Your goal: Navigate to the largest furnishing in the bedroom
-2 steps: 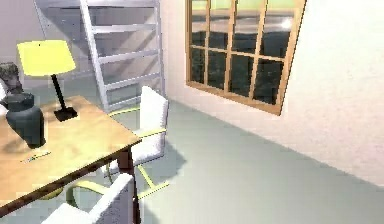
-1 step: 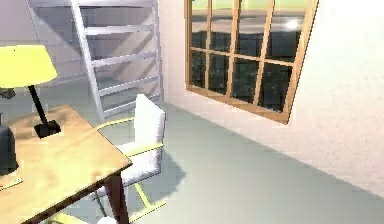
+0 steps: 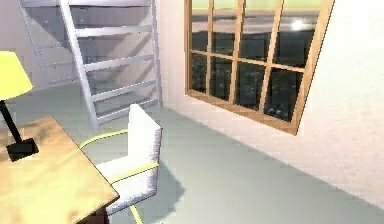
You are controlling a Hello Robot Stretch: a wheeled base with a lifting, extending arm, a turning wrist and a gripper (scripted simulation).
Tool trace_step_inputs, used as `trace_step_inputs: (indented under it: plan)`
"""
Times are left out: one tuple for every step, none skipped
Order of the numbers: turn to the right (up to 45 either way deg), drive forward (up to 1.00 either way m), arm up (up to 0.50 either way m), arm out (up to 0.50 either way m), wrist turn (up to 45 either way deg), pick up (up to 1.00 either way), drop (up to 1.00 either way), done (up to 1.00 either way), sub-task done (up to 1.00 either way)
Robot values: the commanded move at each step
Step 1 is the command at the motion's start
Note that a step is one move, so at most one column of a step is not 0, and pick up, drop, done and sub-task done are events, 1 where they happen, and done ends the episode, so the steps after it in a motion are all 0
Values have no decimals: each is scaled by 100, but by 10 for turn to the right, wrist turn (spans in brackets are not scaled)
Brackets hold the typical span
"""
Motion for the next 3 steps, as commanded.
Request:
trace_step_inputs:
  plan:
    - [450,0,0,0,0,0,0,0,0]
    - [420,0,0,0,0,0,0,0,0]
    - [0,15,0,0,0,0,0,0,0]
